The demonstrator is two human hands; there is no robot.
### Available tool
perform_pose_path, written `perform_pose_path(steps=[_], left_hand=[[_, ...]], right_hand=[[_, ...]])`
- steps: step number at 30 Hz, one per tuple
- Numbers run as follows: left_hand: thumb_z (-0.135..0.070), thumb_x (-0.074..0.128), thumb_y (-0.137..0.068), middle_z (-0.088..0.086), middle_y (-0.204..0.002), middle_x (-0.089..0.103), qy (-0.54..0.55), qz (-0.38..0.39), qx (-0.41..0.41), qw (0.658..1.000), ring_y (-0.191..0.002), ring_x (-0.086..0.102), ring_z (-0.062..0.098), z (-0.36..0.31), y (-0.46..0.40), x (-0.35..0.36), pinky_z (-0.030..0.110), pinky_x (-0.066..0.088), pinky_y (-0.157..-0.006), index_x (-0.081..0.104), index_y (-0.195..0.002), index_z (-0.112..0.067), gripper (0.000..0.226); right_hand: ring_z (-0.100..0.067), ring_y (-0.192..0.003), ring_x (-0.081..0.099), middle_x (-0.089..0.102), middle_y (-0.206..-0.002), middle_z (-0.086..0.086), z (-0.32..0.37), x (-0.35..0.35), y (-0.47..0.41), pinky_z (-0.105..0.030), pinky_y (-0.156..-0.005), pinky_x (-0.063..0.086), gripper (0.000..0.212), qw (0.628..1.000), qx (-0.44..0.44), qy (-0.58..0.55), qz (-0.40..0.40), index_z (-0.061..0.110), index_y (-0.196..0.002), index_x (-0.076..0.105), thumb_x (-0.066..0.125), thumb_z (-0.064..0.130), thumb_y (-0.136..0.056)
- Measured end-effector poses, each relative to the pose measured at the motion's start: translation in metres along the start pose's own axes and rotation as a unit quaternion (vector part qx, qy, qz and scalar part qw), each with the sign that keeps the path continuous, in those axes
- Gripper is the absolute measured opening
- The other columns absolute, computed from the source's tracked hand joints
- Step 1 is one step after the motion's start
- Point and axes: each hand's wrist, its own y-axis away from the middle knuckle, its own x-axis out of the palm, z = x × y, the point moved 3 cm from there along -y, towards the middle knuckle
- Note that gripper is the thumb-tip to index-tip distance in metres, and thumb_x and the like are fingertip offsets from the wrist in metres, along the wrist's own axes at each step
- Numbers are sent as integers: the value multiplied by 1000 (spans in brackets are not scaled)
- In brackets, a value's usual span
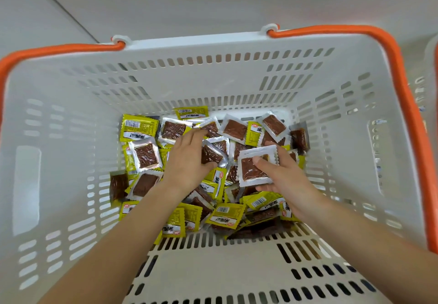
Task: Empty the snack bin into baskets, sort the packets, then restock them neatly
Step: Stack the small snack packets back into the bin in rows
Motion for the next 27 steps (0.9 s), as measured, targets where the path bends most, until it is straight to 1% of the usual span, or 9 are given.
perform_pose_path(steps=[3,6,12,13,15,17,22,24,27], left_hand=[[-37,77,-76,5,-140,40,-13,-3,11,1000,-131,33,25,-6,-2,3,29,23,-107,49,-126,-14,61],[-34,80,-72,1,-109,48,12,-17,2,1000,-109,42,22,-9,2,0,27,29,-88,49,-104,-14,48],[-22,72,-83,-5,-87,59,165,-3,-67,984,-73,54,17,-10,5,-22,28,36,-62,58,-112,-21,32],[-22,72,-83,-4,-85,63,255,-4,-105,961,-73,56,15,-7,3,-31,24,40,-61,64,-106,-20,25],[-25,74,-78,-1,-81,69,477,54,-177,859,-70,63,13,-14,4,-46,19,49,-63,69,-92,-17,17],[-30,72,-72,-1,-77,71,561,134,-204,791,-65,65,12,-28,10,-50,20,53,-59,70,-87,-17,20],[-35,72,-80,0,-76,67,455,168,-188,854,-60,63,7,-51,20,-38,19,51,-52,70,-81,-14,21],[-36,73,-79,0,-70,64,420,183,-168,873,-57,63,6,-53,20,-36,20,51,-51,68,-80,-11,25],[-33,77,-76,0,-75,65,386,154,-145,898,-61,64,7,-51,16,-38,20,52,-53,64,-87,-18,23]], right_hand=[[-14,-106,62,57,-129,4,-1,0,0,-21,-57,55,55,1000,1,1,-1,27,-143,37,60,22,-93],[-12,-102,64,60,-124,3,-1,-1,0,-22,-59,56,49,1000,-3,2,-1,28,-139,40,58,20,-94],[-6,-94,64,61,-116,8,3,-4,1,-20,-57,54,43,999,-35,-22,-26,29,-136,42,54,19,-96],[-6,-94,64,62,-116,5,4,-4,1,-19,-56,54,39,998,-33,-32,-33,27,-134,44,53,19,-97],[-13,-102,62,61,-120,1,6,-5,1,-20,-57,55,36,998,-28,-50,-42,25,-132,46,52,19,-97],[-15,-112,58,57,-127,2,10,-2,2,-24,-65,58,37,997,-36,-60,-41,24,-134,45,51,21,-98],[-4,-90,63,56,-115,15,17,4,8,-27,-67,57,17,994,-54,-92,-23,38,-113,52,44,31,-100],[2,-92,61,56,-106,26,18,5,10,-29,-71,58,13,995,-59,-82,-11,42,-108,50,47,35,-97],[1,-101,62,64,-106,22,19,7,11,-30,-85,54,19,996,-86,-32,7,38,-110,53,52,26,-96]])
